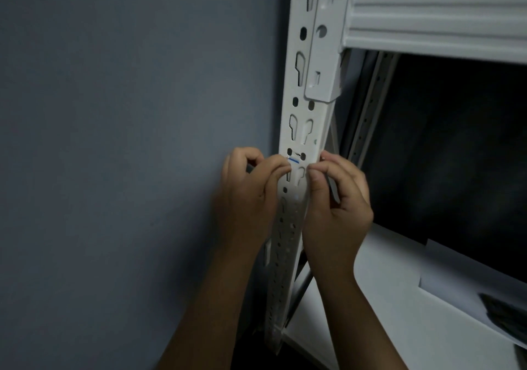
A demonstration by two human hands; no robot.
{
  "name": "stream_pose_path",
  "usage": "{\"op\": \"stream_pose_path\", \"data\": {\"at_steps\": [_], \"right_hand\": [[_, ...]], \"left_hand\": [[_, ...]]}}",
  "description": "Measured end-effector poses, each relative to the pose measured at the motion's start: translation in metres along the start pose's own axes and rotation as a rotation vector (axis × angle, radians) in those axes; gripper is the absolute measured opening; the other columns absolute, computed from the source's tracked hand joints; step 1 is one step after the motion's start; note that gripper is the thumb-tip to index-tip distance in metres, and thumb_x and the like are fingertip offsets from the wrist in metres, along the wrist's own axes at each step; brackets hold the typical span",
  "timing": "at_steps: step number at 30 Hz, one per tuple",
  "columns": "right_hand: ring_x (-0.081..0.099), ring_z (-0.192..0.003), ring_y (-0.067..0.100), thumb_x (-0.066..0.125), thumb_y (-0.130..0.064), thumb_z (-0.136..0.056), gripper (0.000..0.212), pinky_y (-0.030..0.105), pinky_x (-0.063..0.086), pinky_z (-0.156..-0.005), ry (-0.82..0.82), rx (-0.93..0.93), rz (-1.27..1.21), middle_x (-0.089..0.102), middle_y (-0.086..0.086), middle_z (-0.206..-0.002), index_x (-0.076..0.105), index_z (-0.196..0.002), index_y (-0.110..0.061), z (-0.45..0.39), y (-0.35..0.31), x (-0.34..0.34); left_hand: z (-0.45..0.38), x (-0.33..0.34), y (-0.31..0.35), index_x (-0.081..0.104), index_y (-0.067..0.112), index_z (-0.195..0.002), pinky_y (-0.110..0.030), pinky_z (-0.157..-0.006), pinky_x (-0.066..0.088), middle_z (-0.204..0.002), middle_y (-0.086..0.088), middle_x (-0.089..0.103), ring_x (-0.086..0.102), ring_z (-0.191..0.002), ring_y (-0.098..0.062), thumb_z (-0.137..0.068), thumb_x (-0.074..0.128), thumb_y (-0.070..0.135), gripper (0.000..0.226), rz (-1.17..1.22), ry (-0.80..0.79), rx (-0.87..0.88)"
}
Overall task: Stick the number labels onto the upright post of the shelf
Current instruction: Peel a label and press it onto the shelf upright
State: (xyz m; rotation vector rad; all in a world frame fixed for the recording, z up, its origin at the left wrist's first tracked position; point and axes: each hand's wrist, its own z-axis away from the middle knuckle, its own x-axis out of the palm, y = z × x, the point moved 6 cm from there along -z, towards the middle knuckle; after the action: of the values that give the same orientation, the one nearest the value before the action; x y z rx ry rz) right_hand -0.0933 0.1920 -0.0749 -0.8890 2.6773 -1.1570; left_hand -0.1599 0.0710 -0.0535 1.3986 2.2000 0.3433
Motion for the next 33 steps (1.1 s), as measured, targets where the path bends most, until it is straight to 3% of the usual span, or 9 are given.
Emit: {"op": "stream_pose_path", "data": {"at_steps": [8, 14, 18, 24, 30, 33], "right_hand": [[0.057, -0.104, -0.005, 0.064, 0.004, -0.086, 0.023, 0.009, 0.044, -0.089, -0.010, 0.017, -0.010, 0.064, 0.004, -0.109, 0.066, -0.092, -0.018, -0.001, 0.000, 0.000], [0.057, -0.104, -0.005, 0.064, 0.004, -0.087, 0.022, 0.009, 0.044, -0.090, -0.017, 0.011, -0.011, 0.064, 0.004, -0.109, 0.067, -0.093, -0.017, -0.001, 0.001, -0.001], [0.057, -0.106, -0.002, 0.064, 0.003, -0.088, 0.022, 0.008, 0.044, -0.089, -0.027, 0.019, -0.013, 0.064, 0.004, -0.110, 0.067, -0.092, -0.018, 0.000, 0.001, 0.000], [0.059, -0.105, 0.004, 0.064, 0.005, -0.087, 0.014, 0.006, 0.042, -0.088, -0.028, 0.026, -0.002, 0.065, 0.011, -0.109, 0.071, -0.090, -0.006, 0.000, 0.002, -0.001], [0.058, -0.104, -0.001, 0.064, 0.006, -0.086, 0.014, 0.007, 0.043, -0.088, -0.030, 0.030, -0.003, 0.065, 0.009, -0.109, 0.072, -0.090, -0.004, -0.001, 0.003, 0.000], [0.058, -0.105, 0.000, 0.063, 0.005, -0.087, 0.014, 0.007, 0.043, -0.087, -0.037, 0.049, -0.012, 0.065, 0.006, -0.110, 0.072, -0.090, -0.006, 0.000, 0.004, -0.001]], "left_hand": [[-0.004, -0.008, -0.001, 0.070, 0.017, -0.095, -0.035, -0.068, 0.052, -0.097, 0.020, 0.035, 0.054, -0.086, -0.017, -0.086, 0.066, 0.024, 0.011, 0.109, 0.017, -0.067], [-0.001, -0.003, 0.010, 0.071, 0.006, -0.097, -0.026, -0.069, 0.052, -0.103, -0.007, 0.059, 0.059, -0.087, -0.022, -0.089, 0.056, 0.027, 0.027, -0.034, 0.009, 0.131], [0.006, -0.002, 0.011, 0.072, 0.003, -0.097, -0.017, -0.077, 0.044, -0.098, -0.011, 0.064, 0.055, -0.088, -0.016, -0.096, 0.051, 0.025, 0.030, -0.107, 0.065, 0.185], [0.005, 0.002, 0.014, 0.069, 0.007, -0.084, -0.022, -0.063, 0.044, -0.090, -0.007, 0.064, 0.051, -0.081, -0.012, -0.083, 0.067, 0.010, 0.004, -0.188, 0.151, 0.132], [0.003, 0.006, 0.013, 0.064, 0.013, -0.080, -0.017, -0.057, 0.037, -0.087, -0.001, 0.060, 0.050, -0.075, -0.009, -0.081, 0.059, 0.020, 0.009, -0.153, 0.137, -0.015], [0.004, 0.006, 0.012, 0.063, 0.015, -0.082, -0.026, -0.053, 0.047, -0.090, 0.002, 0.058, 0.057, -0.075, -0.014, -0.081, 0.057, 0.022, 0.010, -0.085, 0.111, -0.073]]}}
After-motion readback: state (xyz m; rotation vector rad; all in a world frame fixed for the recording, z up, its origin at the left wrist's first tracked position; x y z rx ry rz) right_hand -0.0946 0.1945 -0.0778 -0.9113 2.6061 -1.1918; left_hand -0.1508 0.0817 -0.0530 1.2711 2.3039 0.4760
